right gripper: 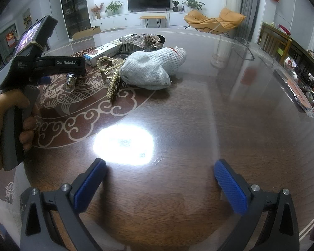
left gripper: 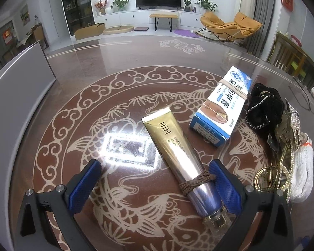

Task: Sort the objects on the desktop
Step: 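Lower the left tool onto the gold tube and close on it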

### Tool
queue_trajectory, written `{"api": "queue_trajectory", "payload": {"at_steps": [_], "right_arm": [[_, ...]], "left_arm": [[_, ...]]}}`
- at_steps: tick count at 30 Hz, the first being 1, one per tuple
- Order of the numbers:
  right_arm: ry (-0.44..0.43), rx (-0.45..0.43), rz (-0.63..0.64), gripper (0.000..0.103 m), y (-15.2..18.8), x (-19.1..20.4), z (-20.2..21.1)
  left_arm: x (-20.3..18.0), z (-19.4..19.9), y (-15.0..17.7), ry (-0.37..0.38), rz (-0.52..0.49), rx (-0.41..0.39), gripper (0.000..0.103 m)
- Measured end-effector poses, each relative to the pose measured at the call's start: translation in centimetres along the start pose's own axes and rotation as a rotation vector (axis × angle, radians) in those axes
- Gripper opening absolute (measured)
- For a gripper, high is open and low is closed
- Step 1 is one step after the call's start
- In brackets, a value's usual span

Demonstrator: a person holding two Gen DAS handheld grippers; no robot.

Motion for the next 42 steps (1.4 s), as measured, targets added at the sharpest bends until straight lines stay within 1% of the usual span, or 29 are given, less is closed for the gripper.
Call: {"api": "queue_trajectory", "payload": {"at_steps": [30,33,36,41,42], "right_arm": [[0.000,0.000,0.000,0.103,0.0,0.0,0.1],[0.000,0.000,0.000,0.103,0.0,0.0,0.1],[0.000,0.000,0.000,0.103,0.0,0.0,0.1],[0.000,0.000,0.001,0.103,0.0,0.0,0.1],[0.000,0.000,0.001,0.103,0.0,-0.1,0.1]], "left_arm": [[0.1,1.4,1.3,0.028,-0.047,0.001,0.103],[0.4,1.9,1.7,0.031,-0.054,-0.012,0.096],[0.7,2.5,2.2,0.036,-0.062,-0.029,0.082],[1.2,3.4,2.8,0.047,-0.081,-0.048,0.067],[1.2,3.5,3.0,0.050,-0.085,-0.050,0.066]]}}
Point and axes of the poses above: each gripper's, at about its wrist camera, not at the fingertips, and z roughly against the way its jaws point, x to its left, y to its underside, the point moved 3 cm from there along -z, roughly the way its jaws point, and after that the axes turned 5 degrees about y, right-handed, at the moved point
